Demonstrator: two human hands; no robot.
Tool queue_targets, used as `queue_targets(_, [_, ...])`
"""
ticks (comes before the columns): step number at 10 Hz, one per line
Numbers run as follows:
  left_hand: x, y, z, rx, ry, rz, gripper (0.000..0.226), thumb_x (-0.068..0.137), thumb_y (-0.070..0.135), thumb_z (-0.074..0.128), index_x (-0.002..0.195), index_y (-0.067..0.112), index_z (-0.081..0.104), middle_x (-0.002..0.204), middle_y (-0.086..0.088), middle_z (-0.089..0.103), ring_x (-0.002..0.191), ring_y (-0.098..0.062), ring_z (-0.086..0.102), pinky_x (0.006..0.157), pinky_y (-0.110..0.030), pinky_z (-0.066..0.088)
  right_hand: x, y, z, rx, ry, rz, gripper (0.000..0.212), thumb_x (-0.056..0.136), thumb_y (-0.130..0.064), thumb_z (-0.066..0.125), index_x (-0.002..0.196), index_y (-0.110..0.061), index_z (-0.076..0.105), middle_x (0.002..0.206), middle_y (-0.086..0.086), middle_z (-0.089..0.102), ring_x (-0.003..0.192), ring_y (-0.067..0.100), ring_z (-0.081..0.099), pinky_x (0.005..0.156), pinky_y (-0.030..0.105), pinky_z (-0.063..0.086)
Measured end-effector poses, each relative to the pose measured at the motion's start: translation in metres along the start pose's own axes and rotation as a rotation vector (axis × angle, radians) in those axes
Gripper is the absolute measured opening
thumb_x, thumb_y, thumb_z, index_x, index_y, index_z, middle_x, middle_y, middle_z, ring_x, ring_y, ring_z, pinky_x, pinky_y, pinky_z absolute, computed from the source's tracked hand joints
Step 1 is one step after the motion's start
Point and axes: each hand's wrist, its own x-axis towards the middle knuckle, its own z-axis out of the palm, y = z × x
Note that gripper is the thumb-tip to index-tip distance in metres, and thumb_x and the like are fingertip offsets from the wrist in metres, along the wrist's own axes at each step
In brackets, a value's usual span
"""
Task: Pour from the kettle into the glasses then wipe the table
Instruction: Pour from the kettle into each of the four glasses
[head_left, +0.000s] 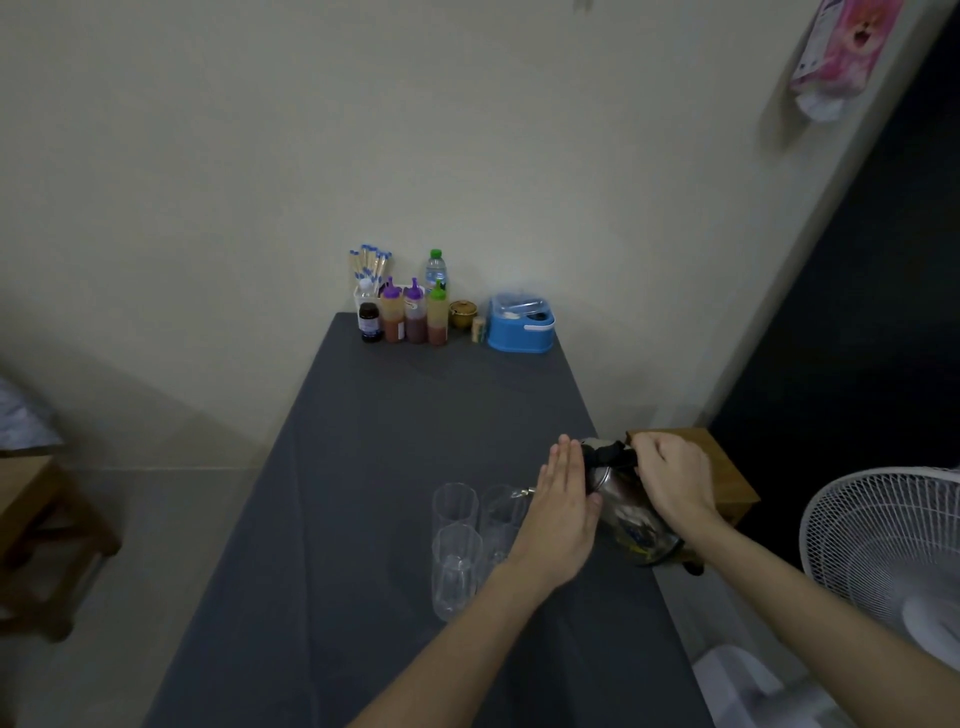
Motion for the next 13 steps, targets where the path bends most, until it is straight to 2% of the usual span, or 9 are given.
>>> queue_targets(2, [-0.001,0.003,-0.003,-0.010,0.006,-0.004,0.061,0.103,0.022,0.029,0.149,0.004,-0.006,0.159,-0.010,-0.010,0.146,-0.017,-0.011,0.117,-0.026,-0.007,0.001,-0.003,-0.004,-0.005,-0.011,-0.016,0.042,0.091,-0.020,0.044,0.055,-0.002,0.057,0.058,0.015,0.061,0.056,0.028,0.056,0.057,0.039,0.043])
queue_targets(3, [-0.002,0.005,-0.004,-0.014,0.007,-0.007,0.061,0.102,0.021,0.029,0.149,0.004,-0.006,0.159,-0.010,-0.011,0.146,-0.018,-0.011,0.116,-0.026,-0.008,0.001,-0.006,-0.006,-0.015,-0.015,-0.035,0.043,0.091,-0.018,0.045,0.050,-0.009,0.051,0.057,0.013,0.060,0.053,0.022,0.052,0.050,0.033,0.033])
queue_targets(4, [-0.002,0.006,-0.004,-0.018,0.008,-0.013,0.062,0.102,0.021,0.030,0.149,0.004,-0.007,0.159,-0.010,-0.011,0.146,-0.017,-0.011,0.116,-0.026,-0.007,0.001,-0.008,-0.008,-0.030,-0.018,-0.054,0.043,0.091,-0.017,0.045,0.047,-0.015,0.044,0.054,0.010,0.056,0.049,0.019,0.047,0.047,0.026,0.031])
queue_targets(6, [-0.002,0.007,-0.006,-0.029,0.011,-0.017,0.061,0.103,0.022,0.029,0.149,0.005,-0.006,0.159,-0.009,-0.011,0.145,-0.016,-0.011,0.116,-0.025,-0.008,-0.001,-0.011,-0.012,-0.024,-0.014,-0.062,0.044,0.090,-0.016,0.045,0.046,-0.017,0.041,0.053,0.011,0.055,0.050,0.020,0.048,0.048,0.029,0.034])
queue_targets(7, [-0.002,0.008,-0.007,-0.027,0.010,-0.015,0.061,0.103,0.021,0.030,0.149,0.004,-0.006,0.159,-0.009,-0.011,0.146,-0.017,-0.011,0.117,-0.026,-0.007,0.000,-0.011,-0.013,-0.035,-0.011,-0.056,0.044,0.089,-0.017,0.045,0.046,-0.015,0.042,0.051,0.009,0.053,0.051,0.022,0.049,0.049,0.033,0.030])
queue_targets(8, [-0.002,0.010,-0.008,-0.023,0.013,-0.015,0.061,0.103,0.022,0.029,0.149,0.005,-0.006,0.159,-0.009,-0.010,0.146,-0.017,-0.010,0.117,-0.027,-0.006,0.000,-0.012,-0.015,-0.064,-0.008,-0.065,0.043,0.089,-0.017,0.045,0.047,-0.013,0.042,0.050,0.007,0.050,0.048,0.017,0.045,0.048,0.033,0.027])
queue_targets(10, [-0.004,0.012,-0.008,-0.036,0.020,-0.013,0.061,0.102,0.022,0.030,0.149,0.005,-0.006,0.159,-0.009,-0.010,0.146,-0.017,-0.010,0.117,-0.027,-0.006,0.000,-0.014,-0.019,-0.094,-0.014,-0.084,0.043,0.088,-0.016,0.045,0.046,-0.013,0.039,0.048,0.007,0.047,0.049,0.022,0.044,0.053,0.031,0.026])
queue_targets(12, [-0.005,0.012,-0.009,-0.048,0.025,-0.019,0.062,0.102,0.022,0.031,0.150,0.005,-0.005,0.159,-0.009,-0.009,0.146,-0.017,-0.010,0.117,-0.027,-0.006,-0.002,-0.017,-0.021,-0.096,-0.012,-0.105,0.043,0.088,-0.015,0.045,0.045,-0.014,0.040,0.045,0.003,0.044,0.048,0.022,0.044,0.049,0.033,0.026])
queue_targets(13, [-0.005,0.013,-0.008,-0.050,0.029,-0.017,0.062,0.102,0.022,0.031,0.149,0.005,-0.005,0.159,-0.009,-0.010,0.146,-0.017,-0.010,0.117,-0.026,-0.007,-0.003,-0.019,-0.022,-0.089,-0.005,-0.114,0.043,0.089,-0.014,0.045,0.046,-0.014,0.041,0.048,0.008,0.048,0.049,0.025,0.046,0.051,0.033,0.029])
